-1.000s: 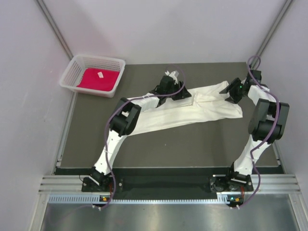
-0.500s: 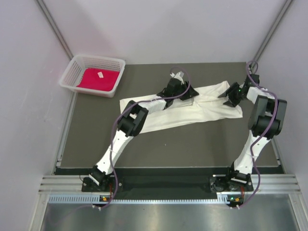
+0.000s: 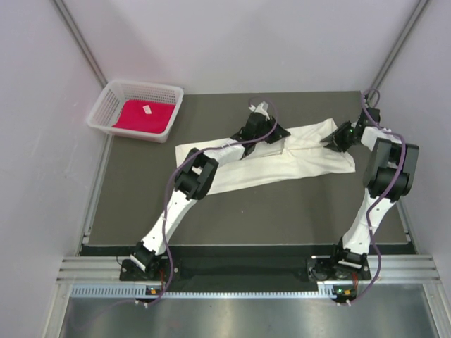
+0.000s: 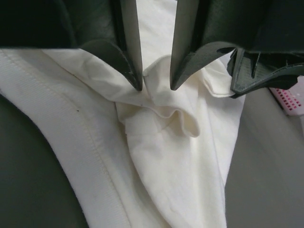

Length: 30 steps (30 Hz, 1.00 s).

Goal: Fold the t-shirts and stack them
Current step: Fold the tshirt

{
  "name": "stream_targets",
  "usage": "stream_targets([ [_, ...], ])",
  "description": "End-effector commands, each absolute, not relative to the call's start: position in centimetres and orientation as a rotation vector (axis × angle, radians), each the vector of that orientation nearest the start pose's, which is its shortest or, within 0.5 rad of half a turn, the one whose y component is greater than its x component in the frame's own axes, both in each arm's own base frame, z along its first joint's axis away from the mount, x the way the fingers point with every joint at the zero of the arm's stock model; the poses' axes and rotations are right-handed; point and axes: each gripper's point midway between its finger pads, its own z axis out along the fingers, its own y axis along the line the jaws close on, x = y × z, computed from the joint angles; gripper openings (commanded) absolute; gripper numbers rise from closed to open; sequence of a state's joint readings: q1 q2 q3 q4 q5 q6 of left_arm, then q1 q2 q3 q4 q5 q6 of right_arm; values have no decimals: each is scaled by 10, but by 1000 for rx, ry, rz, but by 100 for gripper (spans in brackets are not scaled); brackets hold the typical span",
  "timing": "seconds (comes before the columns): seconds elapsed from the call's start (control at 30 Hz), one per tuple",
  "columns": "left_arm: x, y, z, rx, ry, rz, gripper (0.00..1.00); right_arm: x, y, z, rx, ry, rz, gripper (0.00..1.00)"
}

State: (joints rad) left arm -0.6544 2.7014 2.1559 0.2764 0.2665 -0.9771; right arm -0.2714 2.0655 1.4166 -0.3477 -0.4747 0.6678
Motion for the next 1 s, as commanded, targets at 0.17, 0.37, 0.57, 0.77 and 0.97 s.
stream_targets([
  [0.17, 532, -501, 102, -92, 1998, -1323, 0, 511, -30, 75, 967, 2269, 818, 5],
  [0.37, 535, -486, 109, -81, 2012, -1254, 0, 529, -24, 93, 939, 2209, 868, 0],
  [0.57, 536, -478, 105, -95, 2036, -1241, 0, 549, -12, 97, 910, 2188, 923, 1],
  [0.77, 536, -465, 109, -105, 2028, -1181, 0, 560, -4, 92, 898, 2193, 936, 3],
  [0.97, 542, -454, 107, -130, 2041, -1147, 0, 569, 2, 88, 880, 2203, 946, 5],
])
